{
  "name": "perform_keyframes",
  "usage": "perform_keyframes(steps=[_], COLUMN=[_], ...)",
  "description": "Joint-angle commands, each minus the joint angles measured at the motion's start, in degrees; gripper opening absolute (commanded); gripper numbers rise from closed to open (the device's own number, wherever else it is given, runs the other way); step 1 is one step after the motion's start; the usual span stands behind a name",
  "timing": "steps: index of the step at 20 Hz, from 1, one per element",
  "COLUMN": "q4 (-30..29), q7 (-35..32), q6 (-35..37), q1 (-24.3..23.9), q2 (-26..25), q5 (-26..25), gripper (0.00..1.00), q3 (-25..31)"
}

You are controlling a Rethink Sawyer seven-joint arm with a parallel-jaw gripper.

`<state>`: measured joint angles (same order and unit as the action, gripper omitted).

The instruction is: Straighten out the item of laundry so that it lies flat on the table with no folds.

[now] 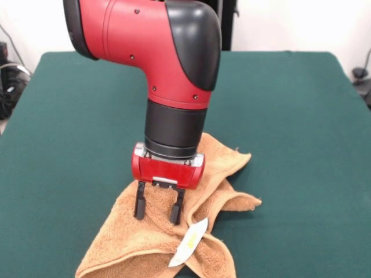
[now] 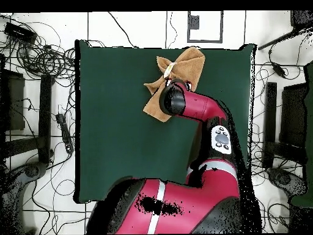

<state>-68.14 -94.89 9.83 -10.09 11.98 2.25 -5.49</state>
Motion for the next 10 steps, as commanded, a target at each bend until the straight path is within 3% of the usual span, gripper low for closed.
perform_keyframes(steps=[1, 10], q4=[-2.0, -2.3], q7=[-10.8, -10.3], q6=[0.6, 0.4], q1=[4.3, 4.1], q2=[-3.2, -3.2], q5=[2.1, 1.6], gripper=[1.0, 1.0], q3=[5.7, 5.9])
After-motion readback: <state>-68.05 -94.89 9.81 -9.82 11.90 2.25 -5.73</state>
